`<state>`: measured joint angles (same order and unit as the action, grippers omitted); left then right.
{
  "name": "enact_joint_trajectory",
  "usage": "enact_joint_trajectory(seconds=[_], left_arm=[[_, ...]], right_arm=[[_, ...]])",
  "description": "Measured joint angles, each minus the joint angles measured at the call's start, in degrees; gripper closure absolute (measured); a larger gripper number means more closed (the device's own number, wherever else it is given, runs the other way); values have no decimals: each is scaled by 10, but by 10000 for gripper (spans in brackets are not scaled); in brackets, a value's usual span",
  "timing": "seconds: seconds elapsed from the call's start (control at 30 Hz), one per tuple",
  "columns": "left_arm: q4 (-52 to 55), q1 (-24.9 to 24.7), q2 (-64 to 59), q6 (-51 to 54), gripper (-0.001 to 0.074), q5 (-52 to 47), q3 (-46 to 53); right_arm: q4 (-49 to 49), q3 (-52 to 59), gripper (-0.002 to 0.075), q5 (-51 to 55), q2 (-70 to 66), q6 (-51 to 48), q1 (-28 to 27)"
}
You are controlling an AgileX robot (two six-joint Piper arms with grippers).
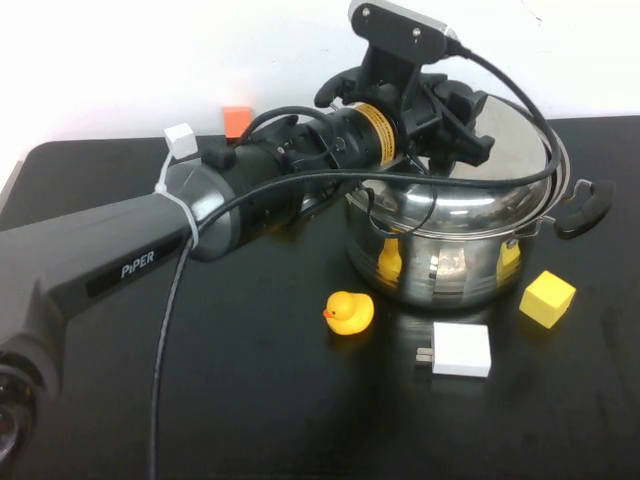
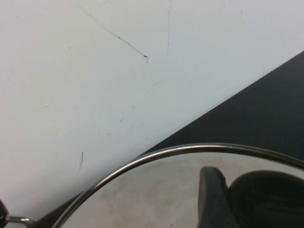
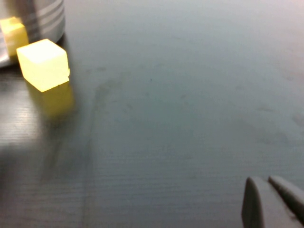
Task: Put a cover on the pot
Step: Place the pot lid on the pot
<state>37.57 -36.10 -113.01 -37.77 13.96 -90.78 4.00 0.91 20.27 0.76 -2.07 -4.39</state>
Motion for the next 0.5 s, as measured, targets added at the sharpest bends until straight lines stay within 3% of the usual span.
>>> enact_joint_trajectory(seconds=[0.5], left_arm=[[-56, -14, -11, 76, 412, 54, 0]], right_arm=[[0, 0, 728, 0, 0, 0, 0]])
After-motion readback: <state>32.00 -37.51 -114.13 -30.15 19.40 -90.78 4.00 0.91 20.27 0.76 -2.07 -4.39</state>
